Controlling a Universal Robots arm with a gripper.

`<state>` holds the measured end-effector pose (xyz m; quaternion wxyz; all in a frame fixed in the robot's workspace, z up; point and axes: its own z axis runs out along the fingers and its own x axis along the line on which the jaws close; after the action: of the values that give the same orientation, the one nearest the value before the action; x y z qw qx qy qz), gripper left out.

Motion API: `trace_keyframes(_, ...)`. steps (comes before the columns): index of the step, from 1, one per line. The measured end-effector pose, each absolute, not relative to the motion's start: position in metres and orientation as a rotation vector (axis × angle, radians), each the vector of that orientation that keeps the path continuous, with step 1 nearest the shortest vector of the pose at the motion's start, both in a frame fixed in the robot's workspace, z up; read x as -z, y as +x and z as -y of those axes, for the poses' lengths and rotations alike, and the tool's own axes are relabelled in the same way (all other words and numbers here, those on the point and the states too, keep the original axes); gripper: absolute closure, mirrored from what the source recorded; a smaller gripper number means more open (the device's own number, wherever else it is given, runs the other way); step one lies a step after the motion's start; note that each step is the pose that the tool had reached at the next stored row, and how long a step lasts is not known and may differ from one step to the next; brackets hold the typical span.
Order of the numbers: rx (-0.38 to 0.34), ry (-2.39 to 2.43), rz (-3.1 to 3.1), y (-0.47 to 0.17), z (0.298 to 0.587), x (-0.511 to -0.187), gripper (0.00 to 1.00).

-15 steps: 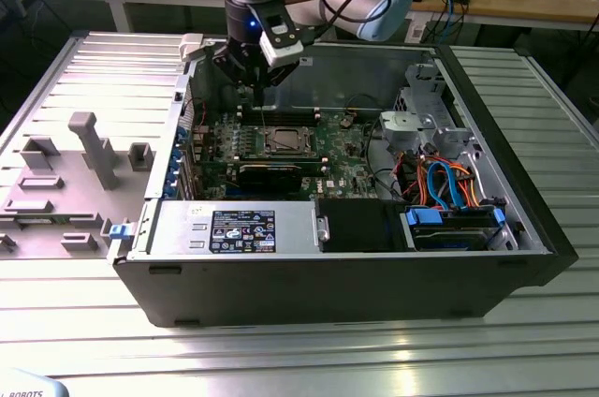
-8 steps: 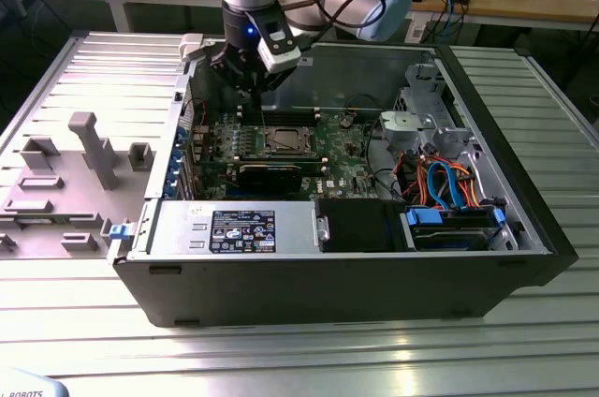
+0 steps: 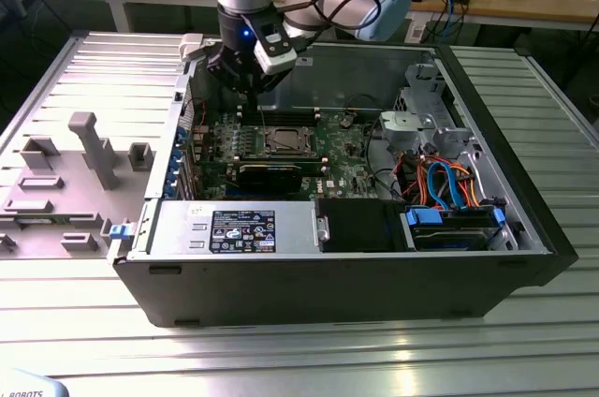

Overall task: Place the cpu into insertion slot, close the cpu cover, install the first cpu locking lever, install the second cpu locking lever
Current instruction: 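Install the first cpu locking lever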

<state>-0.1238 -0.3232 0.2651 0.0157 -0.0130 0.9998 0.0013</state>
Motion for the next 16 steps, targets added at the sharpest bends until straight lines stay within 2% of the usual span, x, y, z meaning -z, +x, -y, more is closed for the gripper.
trace_keyframes(16, 0.002, -0.062, -3.110, -0.119, 0.307, -0.263, 0.89)
